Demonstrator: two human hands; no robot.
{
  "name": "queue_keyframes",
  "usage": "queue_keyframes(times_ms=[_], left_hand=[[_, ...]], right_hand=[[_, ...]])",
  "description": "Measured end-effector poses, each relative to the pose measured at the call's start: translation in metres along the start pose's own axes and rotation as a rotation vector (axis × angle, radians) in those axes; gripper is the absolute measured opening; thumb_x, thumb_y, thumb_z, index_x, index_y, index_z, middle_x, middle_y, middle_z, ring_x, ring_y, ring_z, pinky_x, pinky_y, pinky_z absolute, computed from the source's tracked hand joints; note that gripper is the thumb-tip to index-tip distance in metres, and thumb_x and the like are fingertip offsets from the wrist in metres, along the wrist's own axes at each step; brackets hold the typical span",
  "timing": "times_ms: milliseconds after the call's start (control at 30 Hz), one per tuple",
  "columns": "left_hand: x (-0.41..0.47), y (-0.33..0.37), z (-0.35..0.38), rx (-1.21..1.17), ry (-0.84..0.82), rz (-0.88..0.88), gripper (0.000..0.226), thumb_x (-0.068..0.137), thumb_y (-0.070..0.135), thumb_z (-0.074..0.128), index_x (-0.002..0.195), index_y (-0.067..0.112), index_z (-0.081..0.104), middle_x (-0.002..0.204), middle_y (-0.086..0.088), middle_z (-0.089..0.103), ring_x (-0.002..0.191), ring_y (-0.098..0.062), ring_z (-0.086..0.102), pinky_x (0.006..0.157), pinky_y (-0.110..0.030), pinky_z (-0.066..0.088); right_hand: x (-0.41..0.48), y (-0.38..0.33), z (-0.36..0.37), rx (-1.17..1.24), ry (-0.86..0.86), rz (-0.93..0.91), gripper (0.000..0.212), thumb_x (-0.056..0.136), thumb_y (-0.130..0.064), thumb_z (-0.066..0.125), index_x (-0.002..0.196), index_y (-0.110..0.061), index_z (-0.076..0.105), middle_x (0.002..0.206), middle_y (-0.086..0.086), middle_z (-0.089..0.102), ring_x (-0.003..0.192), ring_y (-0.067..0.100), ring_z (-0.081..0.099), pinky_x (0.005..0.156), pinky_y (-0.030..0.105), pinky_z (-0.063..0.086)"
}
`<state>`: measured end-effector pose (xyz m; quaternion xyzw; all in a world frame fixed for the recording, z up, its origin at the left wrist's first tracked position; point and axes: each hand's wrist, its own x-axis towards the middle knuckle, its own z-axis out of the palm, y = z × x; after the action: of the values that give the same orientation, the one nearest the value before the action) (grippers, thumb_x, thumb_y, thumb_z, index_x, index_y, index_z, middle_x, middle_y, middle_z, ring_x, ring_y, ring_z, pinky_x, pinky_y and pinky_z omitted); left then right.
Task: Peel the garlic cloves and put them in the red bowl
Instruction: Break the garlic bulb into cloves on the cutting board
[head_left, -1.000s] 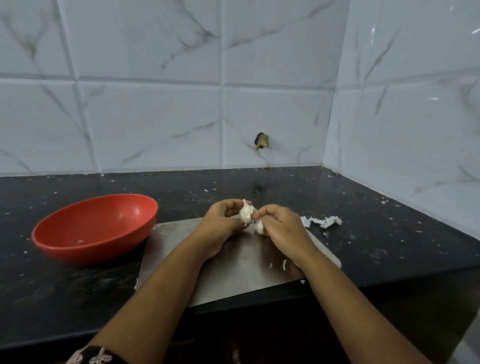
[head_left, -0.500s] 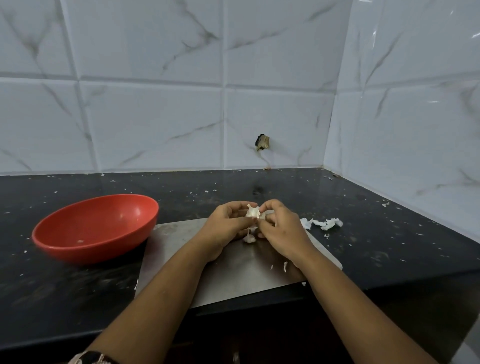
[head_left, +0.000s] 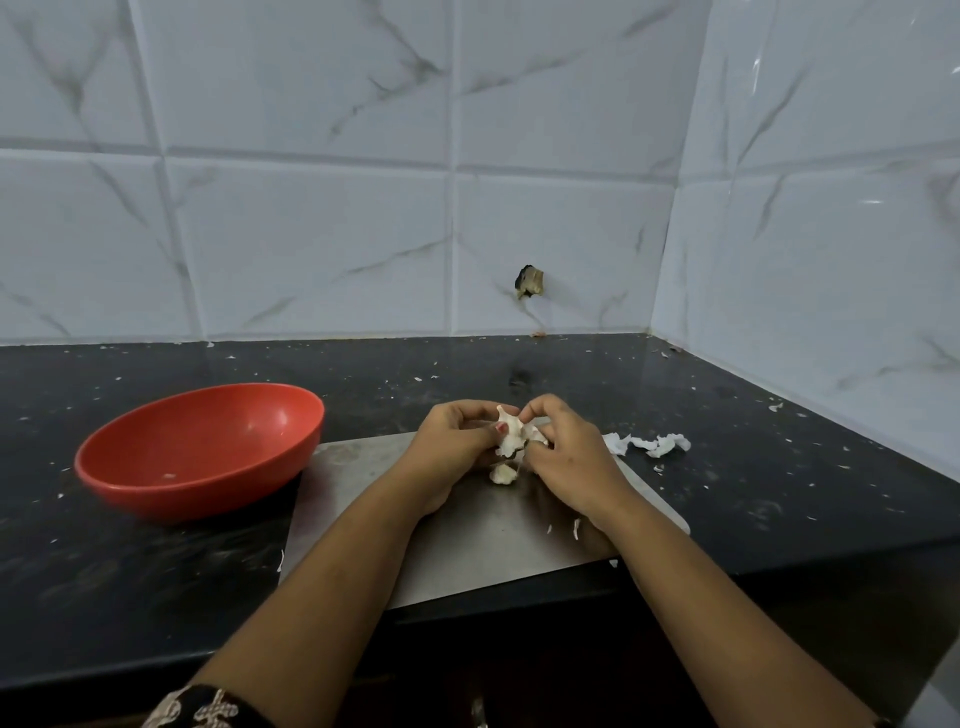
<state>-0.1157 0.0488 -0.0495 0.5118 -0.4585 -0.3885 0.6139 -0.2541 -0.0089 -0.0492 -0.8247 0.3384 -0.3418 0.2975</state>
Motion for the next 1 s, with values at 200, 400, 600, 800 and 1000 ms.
queue_keyframes(times_ms=[200, 400, 600, 800, 1000], left_hand=[[0.0, 0.0, -0.005, 0.016, 0.027, 0.012, 0.032, 0.084, -0.017, 0.054, 0.104, 0.006, 0.064, 0.097, -0.017, 0.066, 0.08, -0.023, 0.06, 0.075, -0.033, 0.05], [-0.001, 0.0, -0.007, 0.07, -0.044, 0.028, 0.042, 0.076, -0.019, 0.053, 0.11, 0.003, 0.062, 0.108, -0.025, 0.066, 0.093, -0.029, 0.065, 0.086, -0.041, 0.053], [-0.002, 0.003, -0.005, 0.063, -0.145, 0.028, 0.041, 0.066, -0.004, 0.061, 0.104, 0.009, 0.066, 0.096, -0.02, 0.068, 0.088, -0.03, 0.066, 0.087, -0.041, 0.053], [-0.005, 0.001, -0.002, 0.123, -0.056, 0.149, 0.02, 0.081, 0.002, 0.072, 0.097, 0.013, 0.07, 0.097, -0.009, 0.067, 0.079, -0.014, 0.065, 0.072, -0.022, 0.052], [-0.001, -0.003, -0.005, 0.18, 0.033, 0.212, 0.019, 0.08, 0.005, 0.074, 0.092, 0.02, 0.073, 0.095, -0.01, 0.067, 0.081, -0.022, 0.065, 0.083, -0.038, 0.057]], right_hand=[[-0.004, -0.005, 0.0, 0.03, -0.018, -0.02, 0.028, 0.086, -0.005, 0.06, 0.106, -0.024, 0.053, 0.087, -0.002, 0.071, 0.073, 0.019, 0.065, 0.065, 0.034, 0.052], [-0.005, -0.006, -0.002, 0.212, -0.002, 0.015, 0.026, 0.089, -0.008, 0.056, 0.11, -0.022, 0.052, 0.094, -0.003, 0.074, 0.083, 0.016, 0.068, 0.07, 0.024, 0.052], [-0.001, -0.002, 0.0, 0.247, -0.005, -0.045, 0.018, 0.097, -0.012, 0.054, 0.115, -0.016, 0.056, 0.098, 0.0, 0.074, 0.088, 0.008, 0.069, 0.078, 0.024, 0.055], [0.003, 0.001, 0.003, 0.142, 0.092, -0.057, 0.022, 0.094, -0.003, 0.057, 0.111, -0.013, 0.067, 0.097, -0.001, 0.073, 0.085, 0.003, 0.069, 0.079, 0.018, 0.056], [0.001, 0.0, 0.005, 0.054, 0.081, -0.079, 0.027, 0.099, -0.013, 0.05, 0.122, -0.013, 0.064, 0.096, 0.003, 0.071, 0.084, 0.015, 0.068, 0.077, 0.033, 0.058]])
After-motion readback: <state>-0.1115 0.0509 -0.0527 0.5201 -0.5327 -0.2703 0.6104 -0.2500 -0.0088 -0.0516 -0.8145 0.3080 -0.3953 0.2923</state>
